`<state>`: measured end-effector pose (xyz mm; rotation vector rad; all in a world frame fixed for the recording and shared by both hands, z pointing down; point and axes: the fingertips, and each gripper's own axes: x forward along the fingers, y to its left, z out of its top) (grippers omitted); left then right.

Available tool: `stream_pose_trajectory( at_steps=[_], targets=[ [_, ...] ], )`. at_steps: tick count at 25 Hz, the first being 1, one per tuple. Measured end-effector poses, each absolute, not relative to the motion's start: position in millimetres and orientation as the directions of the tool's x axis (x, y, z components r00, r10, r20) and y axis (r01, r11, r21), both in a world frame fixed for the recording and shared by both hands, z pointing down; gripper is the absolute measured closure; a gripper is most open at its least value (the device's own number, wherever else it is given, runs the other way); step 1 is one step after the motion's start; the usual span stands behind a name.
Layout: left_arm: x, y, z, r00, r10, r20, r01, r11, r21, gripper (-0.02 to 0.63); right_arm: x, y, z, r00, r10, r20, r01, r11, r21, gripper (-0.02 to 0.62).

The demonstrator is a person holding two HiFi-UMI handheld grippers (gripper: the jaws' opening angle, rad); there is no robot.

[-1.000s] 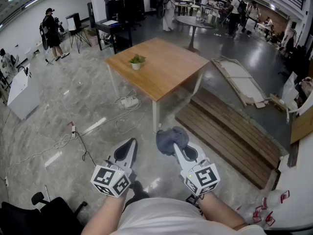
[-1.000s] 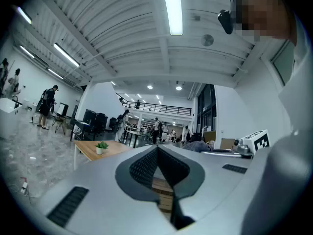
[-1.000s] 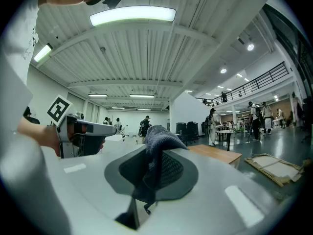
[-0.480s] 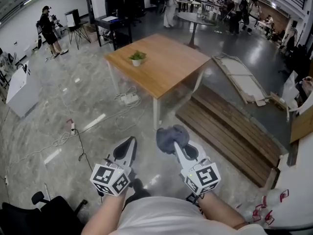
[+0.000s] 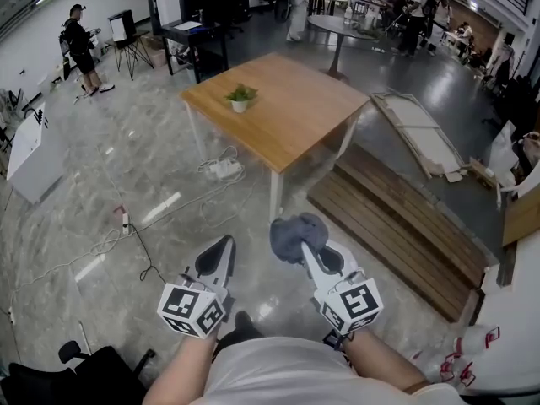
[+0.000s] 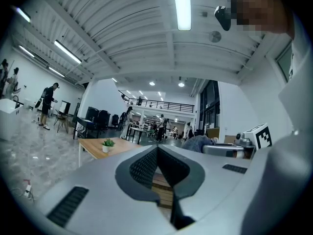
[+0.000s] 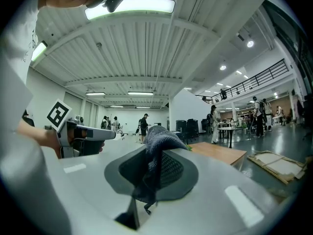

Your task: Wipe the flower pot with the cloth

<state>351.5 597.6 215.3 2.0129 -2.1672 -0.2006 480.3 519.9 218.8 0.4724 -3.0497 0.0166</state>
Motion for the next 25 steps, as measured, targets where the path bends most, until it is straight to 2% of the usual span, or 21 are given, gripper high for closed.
stream_pose_trajectory(
  at_steps=[12, 25],
  targets=[
    [203, 557, 213, -0.001, -0.998, 0.063, -0.972, 0.016, 0.235, 0.600, 333, 477, 220, -0.932, -0.352, 0.086, -0.356, 0.934, -0.031, 0.561],
    [96, 461, 227, -0.022, -0.995, 0.094, -0.970, 0.044, 0.241, 0.600, 223, 367, 236, -0.937, -0.338, 0.085, -0.344, 0.937, -0.058, 0.561]
  ],
)
